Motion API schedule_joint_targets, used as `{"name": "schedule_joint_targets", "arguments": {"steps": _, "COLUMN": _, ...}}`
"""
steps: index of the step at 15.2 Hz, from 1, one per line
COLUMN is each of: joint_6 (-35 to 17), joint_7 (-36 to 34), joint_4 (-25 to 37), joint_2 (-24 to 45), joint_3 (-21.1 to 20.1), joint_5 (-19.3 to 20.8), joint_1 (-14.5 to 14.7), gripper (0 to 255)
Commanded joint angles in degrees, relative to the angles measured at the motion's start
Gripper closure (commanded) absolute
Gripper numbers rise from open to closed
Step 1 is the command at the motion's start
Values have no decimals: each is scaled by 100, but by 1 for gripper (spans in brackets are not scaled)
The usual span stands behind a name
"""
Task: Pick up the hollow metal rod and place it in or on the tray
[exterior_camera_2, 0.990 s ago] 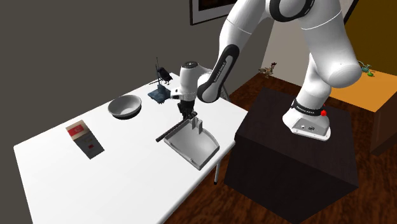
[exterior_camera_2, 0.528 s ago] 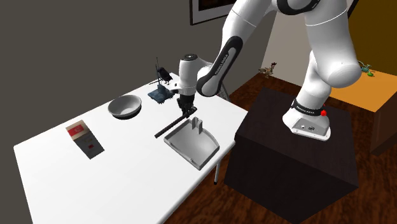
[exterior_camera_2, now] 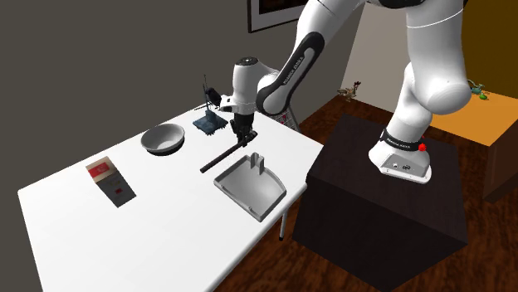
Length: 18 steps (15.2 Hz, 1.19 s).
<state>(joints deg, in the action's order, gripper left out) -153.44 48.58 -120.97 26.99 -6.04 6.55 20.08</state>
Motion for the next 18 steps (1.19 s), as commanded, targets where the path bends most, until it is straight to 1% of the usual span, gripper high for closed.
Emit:
{"name": "schedule_joint_targets", "arguments": {"steps": 1, "joint_6": 126, "joint_7": 26, "joint_4": -9, "joint_2": -134, "joint_3": -26, "joint_5": -30, "joint_1": -21, "gripper": 255}}
{"name": "schedule_joint_targets", "arguments": {"steps": 17, "joint_6": 1091, "joint_7": 188, "joint_4": 42, "joint_2": -1054, "joint_3": -166, "joint_5": -255, "joint_1": -124, "gripper": 255}}
{"name": "schedule_joint_targets", "arguments": {"steps": 18, "joint_6": 1033, "joint_7": 88, "joint_4": -153, "joint_2": -1190, "joint_3": -196, "joint_5": -250, "joint_1": -65, "gripper": 255}}
